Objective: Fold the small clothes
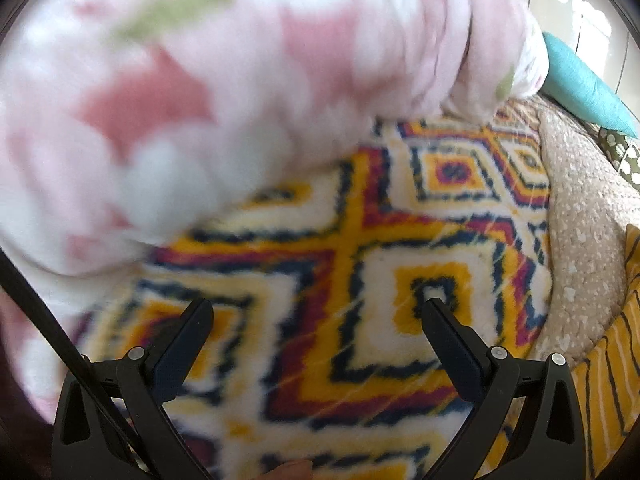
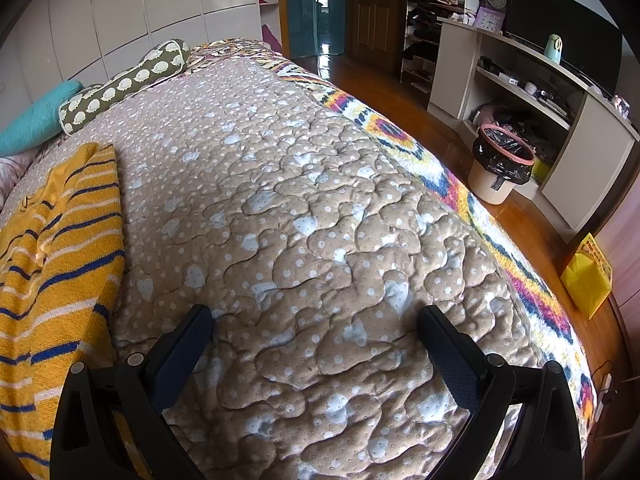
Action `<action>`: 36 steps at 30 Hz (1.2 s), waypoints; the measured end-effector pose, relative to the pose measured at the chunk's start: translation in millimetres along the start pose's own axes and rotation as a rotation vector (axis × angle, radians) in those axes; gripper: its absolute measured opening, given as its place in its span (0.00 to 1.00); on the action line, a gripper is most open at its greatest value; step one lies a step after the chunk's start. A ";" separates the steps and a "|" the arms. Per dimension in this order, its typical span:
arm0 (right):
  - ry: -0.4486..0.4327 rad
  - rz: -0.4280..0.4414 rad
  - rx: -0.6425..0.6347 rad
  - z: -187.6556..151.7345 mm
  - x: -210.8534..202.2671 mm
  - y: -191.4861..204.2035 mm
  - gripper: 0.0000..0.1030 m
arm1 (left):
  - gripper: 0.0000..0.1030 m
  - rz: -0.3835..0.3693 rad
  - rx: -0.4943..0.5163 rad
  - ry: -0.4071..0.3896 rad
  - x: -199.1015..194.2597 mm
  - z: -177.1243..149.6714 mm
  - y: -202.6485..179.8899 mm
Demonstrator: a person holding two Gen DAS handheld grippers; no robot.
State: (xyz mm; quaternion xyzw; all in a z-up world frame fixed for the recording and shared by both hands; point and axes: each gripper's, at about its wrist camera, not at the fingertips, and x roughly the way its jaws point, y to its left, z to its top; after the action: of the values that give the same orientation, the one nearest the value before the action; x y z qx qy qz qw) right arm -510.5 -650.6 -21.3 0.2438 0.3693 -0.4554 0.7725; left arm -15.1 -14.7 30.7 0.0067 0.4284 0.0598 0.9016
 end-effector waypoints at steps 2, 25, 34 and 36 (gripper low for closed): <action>0.001 0.000 0.000 1.6 0.9 0.5 1.00 | 1.00 0.027 0.031 -0.079 -28.4 -2.4 2.2; -0.117 0.294 -0.169 -41.7 -137.8 77.6 0.94 | 1.00 -0.352 0.487 0.015 -166.0 -188.4 -223.0; 0.028 0.420 -0.323 -90.8 -98.5 194.9 0.73 | 1.00 -0.372 0.388 0.074 -147.0 -198.6 -211.7; 0.028 0.393 -0.363 -100.8 -89.9 211.5 0.73 | 1.00 -0.366 0.389 0.055 -149.7 -202.8 -211.5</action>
State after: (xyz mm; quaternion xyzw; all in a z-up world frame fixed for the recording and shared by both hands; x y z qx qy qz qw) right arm -386.8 -432.9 -2.8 0.1747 0.4013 -0.2195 0.8719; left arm -244.0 -249.6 4.5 0.1008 0.4501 -0.1876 0.8672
